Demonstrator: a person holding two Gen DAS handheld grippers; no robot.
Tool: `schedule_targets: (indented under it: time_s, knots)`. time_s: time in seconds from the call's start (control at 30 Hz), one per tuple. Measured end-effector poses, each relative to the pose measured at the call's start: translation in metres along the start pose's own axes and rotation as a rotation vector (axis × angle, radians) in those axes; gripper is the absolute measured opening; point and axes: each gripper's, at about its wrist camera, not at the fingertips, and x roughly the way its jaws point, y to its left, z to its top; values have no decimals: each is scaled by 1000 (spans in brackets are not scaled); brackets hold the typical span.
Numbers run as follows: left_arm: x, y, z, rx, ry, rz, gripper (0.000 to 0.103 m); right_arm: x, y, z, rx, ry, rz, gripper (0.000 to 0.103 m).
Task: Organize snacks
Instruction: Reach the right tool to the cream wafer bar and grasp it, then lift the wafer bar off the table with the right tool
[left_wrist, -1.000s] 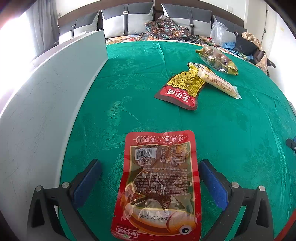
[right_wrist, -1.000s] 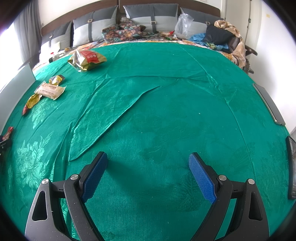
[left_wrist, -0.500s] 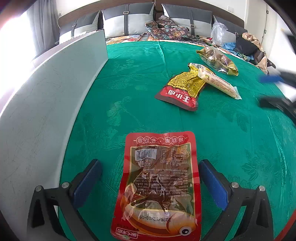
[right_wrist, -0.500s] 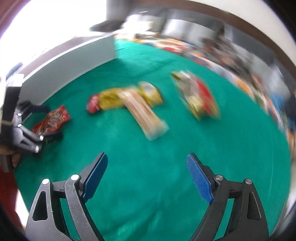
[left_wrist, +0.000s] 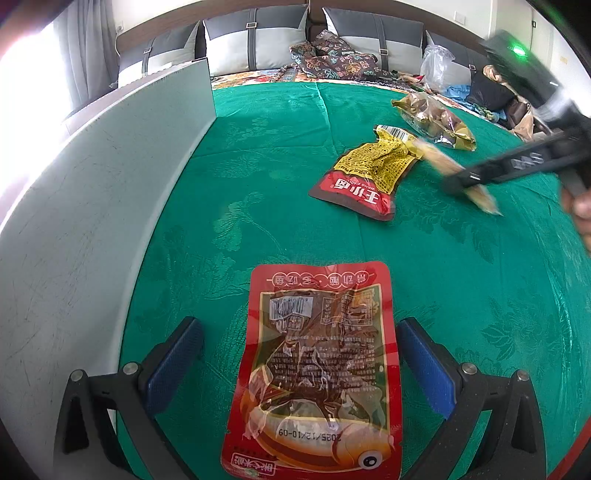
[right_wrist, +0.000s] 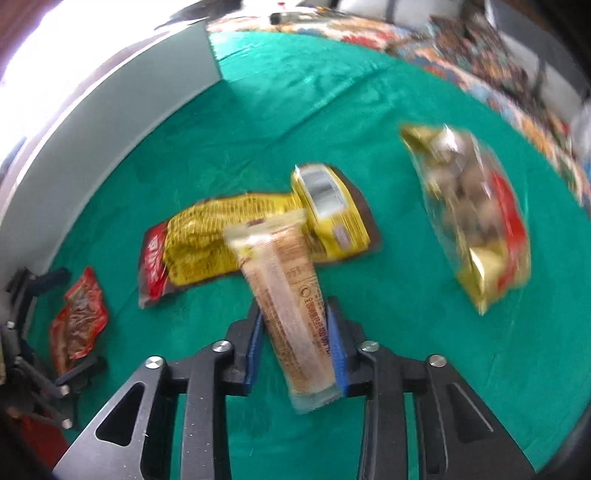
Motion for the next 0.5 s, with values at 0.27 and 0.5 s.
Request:
schedule_targets:
  time_s: [0.27,0.5]
  knots:
    - [1,0,0,1,0,0,103,-66,-21,-96,356,27,23,31]
    - [0,0,0,0,0,-1,103,-81,10,-187,481,-85,-5,35]
